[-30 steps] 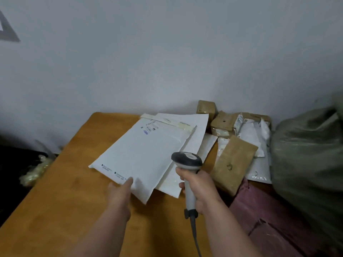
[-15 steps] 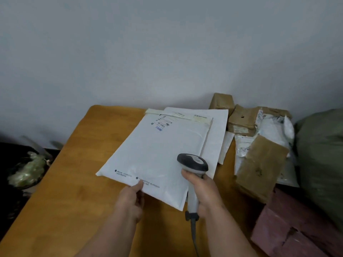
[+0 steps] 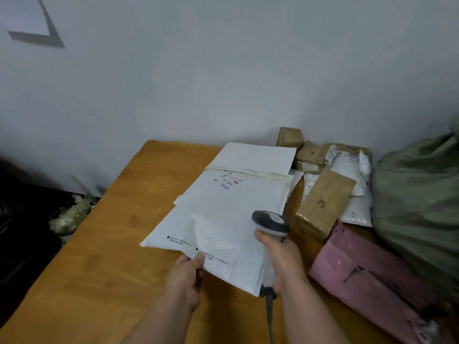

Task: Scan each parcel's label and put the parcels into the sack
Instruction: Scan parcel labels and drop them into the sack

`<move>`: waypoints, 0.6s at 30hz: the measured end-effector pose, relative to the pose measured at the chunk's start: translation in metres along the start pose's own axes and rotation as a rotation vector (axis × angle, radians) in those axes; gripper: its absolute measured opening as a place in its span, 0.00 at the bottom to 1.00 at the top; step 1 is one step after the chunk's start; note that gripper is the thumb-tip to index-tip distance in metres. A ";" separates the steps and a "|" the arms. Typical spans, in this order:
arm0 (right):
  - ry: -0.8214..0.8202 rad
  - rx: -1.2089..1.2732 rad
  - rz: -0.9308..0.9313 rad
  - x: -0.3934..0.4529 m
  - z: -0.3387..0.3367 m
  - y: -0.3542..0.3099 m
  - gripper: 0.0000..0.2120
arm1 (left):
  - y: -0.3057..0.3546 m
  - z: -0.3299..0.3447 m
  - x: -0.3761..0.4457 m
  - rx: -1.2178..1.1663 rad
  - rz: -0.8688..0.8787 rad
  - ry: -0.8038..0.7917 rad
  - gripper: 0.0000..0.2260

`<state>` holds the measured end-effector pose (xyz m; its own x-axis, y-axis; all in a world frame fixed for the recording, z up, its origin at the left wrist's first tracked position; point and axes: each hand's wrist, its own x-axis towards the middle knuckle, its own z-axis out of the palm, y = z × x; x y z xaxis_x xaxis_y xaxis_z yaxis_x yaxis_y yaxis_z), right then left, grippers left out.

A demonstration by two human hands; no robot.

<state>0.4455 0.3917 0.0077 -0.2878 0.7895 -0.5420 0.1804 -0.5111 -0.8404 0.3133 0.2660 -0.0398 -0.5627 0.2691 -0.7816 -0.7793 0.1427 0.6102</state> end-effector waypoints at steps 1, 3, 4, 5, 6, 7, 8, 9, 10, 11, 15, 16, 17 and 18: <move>0.017 -0.020 -0.006 -0.006 -0.008 0.006 0.11 | -0.013 -0.006 -0.008 0.058 -0.026 0.009 0.05; 0.056 -0.046 -0.014 -0.015 -0.021 0.015 0.12 | -0.036 -0.018 -0.022 0.208 -0.086 0.025 0.03; 0.075 -0.062 -0.025 -0.020 -0.025 0.018 0.12 | -0.046 -0.025 -0.026 0.299 -0.114 0.020 0.08; 0.092 -0.089 -0.042 -0.024 -0.028 0.020 0.11 | -0.054 -0.033 -0.029 0.381 -0.124 0.011 0.12; 0.109 -0.119 -0.061 -0.028 -0.030 0.020 0.10 | -0.059 -0.040 -0.030 0.471 -0.103 0.029 0.14; 0.122 -0.138 -0.075 -0.031 -0.031 0.019 0.10 | -0.063 -0.047 -0.028 0.564 -0.056 0.080 0.14; 0.128 -0.145 -0.089 -0.034 -0.030 0.018 0.11 | -0.064 -0.052 -0.025 0.648 0.009 0.164 0.15; 0.126 -0.149 -0.102 -0.035 -0.030 0.017 0.12 | -0.062 -0.058 -0.020 0.686 0.076 0.267 0.16; 0.119 -0.154 -0.112 -0.035 -0.029 0.016 0.11 | -0.056 -0.061 -0.016 0.675 0.138 0.342 0.16; 0.109 -0.155 -0.117 -0.035 -0.028 0.015 0.11 | -0.050 -0.064 -0.011 0.634 0.194 0.385 0.17; 0.059 -0.112 -0.103 -0.031 -0.017 0.014 0.09 | -0.025 -0.065 0.015 0.621 0.286 0.362 0.27; 0.050 -0.098 -0.096 -0.030 -0.011 0.014 0.09 | -0.020 -0.064 0.021 0.626 0.304 0.343 0.28; 0.043 -0.084 -0.087 -0.028 -0.005 0.015 0.08 | -0.017 -0.063 0.027 0.652 0.321 0.320 0.30; 0.033 -0.073 -0.073 -0.026 0.001 0.016 0.08 | -0.013 -0.061 0.032 0.693 0.325 0.292 0.31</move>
<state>0.4546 0.3622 0.0085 -0.2713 0.8352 -0.4784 0.2290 -0.4268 -0.8749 0.2887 0.2149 -0.0806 -0.8550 0.1528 -0.4956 -0.2715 0.6823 0.6788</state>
